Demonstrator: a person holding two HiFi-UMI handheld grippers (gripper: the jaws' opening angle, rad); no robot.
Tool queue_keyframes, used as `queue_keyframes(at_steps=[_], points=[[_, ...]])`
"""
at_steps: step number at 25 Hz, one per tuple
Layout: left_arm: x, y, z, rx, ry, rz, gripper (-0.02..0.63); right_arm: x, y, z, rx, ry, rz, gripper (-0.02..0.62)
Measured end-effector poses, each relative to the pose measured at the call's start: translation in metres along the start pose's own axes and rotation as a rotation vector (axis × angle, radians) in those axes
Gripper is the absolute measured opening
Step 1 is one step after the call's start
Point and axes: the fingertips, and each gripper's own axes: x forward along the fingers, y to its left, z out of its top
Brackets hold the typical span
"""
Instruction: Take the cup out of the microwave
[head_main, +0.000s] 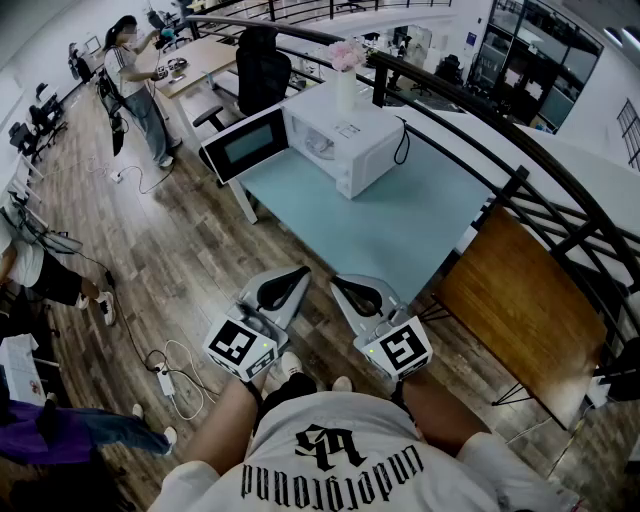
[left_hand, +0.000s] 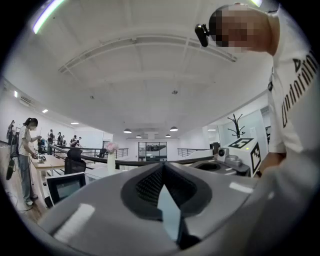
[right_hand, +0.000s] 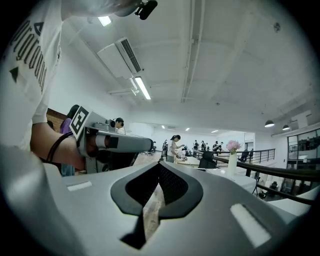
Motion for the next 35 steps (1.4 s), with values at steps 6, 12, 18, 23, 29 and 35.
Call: queue_keyframes(at_steps=[6,12,18,23,29,35], points=[[-0.005,0.001,0.0,-0.001,-0.004,0.003,0.049,0.007,0.005,0.0,0.003,-0.022,0.005,0.003],[-0.006,0.015,-0.002,-0.007,-0.009,0.001,0.049,0.021,0.007,0.002,-0.005,-0.01,0.011,0.003],[-0.011,0.041,-0.004,-0.012,-0.017,-0.001,0.049,0.046,0.004,0.003,0.002,-0.037,-0.006,0.003],[-0.014,0.084,-0.011,-0.031,-0.019,-0.004,0.049,0.09,-0.001,-0.004,0.012,-0.002,-0.009,0.003],[-0.027,0.147,-0.013,-0.038,-0.021,-0.027,0.049,0.158,-0.002,0.006,0.003,-0.005,-0.016,0.003],[-0.048,0.202,-0.018,-0.062,-0.016,-0.043,0.049,0.213,0.001,0.007,0.002,-0.021,-0.044,0.003]])
